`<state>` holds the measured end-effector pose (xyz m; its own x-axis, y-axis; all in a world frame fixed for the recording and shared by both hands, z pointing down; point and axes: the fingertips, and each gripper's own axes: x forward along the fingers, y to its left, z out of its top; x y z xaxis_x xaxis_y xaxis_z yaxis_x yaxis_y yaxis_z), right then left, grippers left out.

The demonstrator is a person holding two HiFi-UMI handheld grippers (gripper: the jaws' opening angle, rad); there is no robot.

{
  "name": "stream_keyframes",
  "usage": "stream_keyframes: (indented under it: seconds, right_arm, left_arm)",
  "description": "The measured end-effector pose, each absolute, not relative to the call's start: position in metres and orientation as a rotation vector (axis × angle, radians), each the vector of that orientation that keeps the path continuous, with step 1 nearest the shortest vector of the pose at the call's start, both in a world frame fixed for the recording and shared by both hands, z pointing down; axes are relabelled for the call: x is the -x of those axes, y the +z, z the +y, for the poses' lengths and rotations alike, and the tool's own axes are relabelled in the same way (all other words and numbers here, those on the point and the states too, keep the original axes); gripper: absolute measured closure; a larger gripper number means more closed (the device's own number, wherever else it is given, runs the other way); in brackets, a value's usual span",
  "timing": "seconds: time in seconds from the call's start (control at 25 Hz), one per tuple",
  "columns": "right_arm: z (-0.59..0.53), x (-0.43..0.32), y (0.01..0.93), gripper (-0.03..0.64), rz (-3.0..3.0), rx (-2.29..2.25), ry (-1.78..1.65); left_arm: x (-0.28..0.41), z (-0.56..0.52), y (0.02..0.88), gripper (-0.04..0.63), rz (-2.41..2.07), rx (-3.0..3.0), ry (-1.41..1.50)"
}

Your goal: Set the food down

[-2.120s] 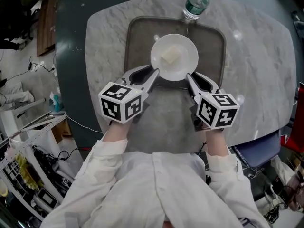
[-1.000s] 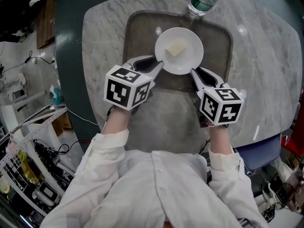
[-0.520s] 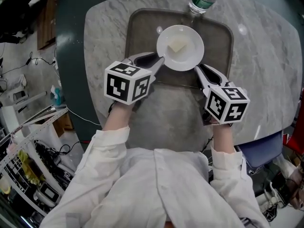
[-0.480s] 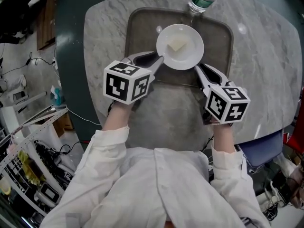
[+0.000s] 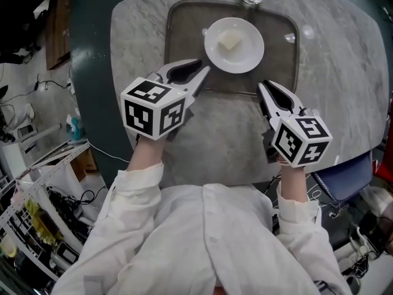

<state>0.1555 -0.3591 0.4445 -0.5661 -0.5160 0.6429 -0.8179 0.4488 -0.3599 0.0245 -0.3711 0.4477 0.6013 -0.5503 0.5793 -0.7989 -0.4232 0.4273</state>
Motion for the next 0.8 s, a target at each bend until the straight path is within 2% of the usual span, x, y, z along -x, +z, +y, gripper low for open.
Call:
stream_keyframes:
  seconds: [0.48, 0.8]
  right_arm:
    - [-0.251, -0.118, 0.397, 0.612, -2.415, -1.126, 0.855]
    - [-0.163, -0.073, 0.369, 0.614, -2.459, -1.121, 0.801]
  left_arm:
    - [-0.001, -0.275, 0.370, 0.560, -0.902, -2.288, -0.007]
    - [0.032, -0.175, 0.357, 0.561, -0.771, -2.369, 0.038]
